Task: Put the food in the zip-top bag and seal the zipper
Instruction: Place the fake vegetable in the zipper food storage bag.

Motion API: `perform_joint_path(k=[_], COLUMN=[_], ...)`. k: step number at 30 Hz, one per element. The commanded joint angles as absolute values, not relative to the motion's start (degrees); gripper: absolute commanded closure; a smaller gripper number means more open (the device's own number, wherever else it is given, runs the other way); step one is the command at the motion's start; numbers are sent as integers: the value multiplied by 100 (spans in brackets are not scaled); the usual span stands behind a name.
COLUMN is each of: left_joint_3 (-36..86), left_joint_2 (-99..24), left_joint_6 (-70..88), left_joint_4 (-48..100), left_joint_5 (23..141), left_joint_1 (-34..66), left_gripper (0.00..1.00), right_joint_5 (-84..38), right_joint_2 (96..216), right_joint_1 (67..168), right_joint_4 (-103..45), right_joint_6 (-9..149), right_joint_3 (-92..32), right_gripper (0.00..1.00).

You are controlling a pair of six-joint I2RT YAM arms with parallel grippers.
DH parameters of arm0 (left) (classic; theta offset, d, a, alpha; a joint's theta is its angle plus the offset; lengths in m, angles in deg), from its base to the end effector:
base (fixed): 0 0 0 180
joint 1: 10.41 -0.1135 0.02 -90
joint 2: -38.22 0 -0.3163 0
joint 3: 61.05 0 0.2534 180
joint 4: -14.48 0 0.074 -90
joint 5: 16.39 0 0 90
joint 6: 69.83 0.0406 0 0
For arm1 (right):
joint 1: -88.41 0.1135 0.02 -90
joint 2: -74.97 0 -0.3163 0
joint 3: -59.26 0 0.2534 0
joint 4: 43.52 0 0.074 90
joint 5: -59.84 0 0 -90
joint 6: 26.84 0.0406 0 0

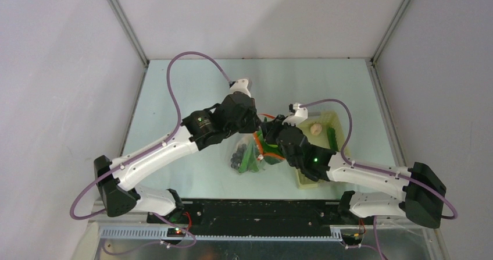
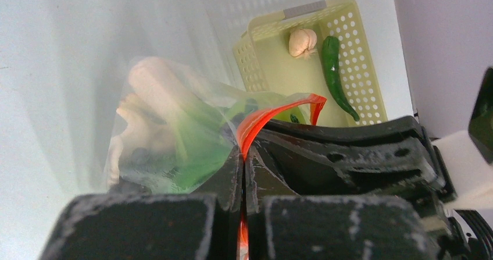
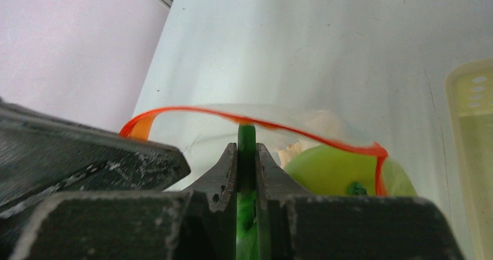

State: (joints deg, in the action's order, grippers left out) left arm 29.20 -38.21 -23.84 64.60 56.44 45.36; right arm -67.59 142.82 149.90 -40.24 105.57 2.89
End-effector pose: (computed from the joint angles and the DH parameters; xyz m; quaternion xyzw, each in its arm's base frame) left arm 0.1690 -0.2270 0.4147 0.0233 0.8845 -0.2558 0.3896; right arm 0.1419 0.2095 0.3290 0.0688 0.7723 0.2986 0.5565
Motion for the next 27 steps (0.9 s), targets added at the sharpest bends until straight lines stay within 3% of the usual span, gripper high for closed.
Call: perform_joint_path(k=[1,6,11,13,20,25,27], left_joint_3=[2942,2903,2864,2856,2803,2801,2774], left_joint_2=[-3444,-3382,-3362,-3355,-3191,-3154,-3122], left_joint_6=[-2403,-2437,-2556,-2588,-2514,-2478,-2460], left_joint_4=[5832,6046,6093,6128,6167,6338,6408], left_joint_5=[5567,5273,5165,5229,5076,5058,5047], left_joint_1=[4561,4558,4430,4310,4147,3959,3888], left_gripper=[100,100,100,100,100,100,100], right_joint_5=[-6368,-6268,-5453,-5209,-4943,-4884,-4993], right_joint_2=[14623,14470,13985,13800,13085,12614,12439], right_joint_1=[14958,14952,14935,14940,14834,14480,14193], right_joint_4=[-3077,-2906,-2883,-2833,-2880,-2761,-2480], right_joint_6=[10366,10139,9452,9278,8768,8536,8502], right_joint_3=[-56,-355,-459,-545,-682,-682,-682], right_gripper=[89,68,36,29,20,2,1])
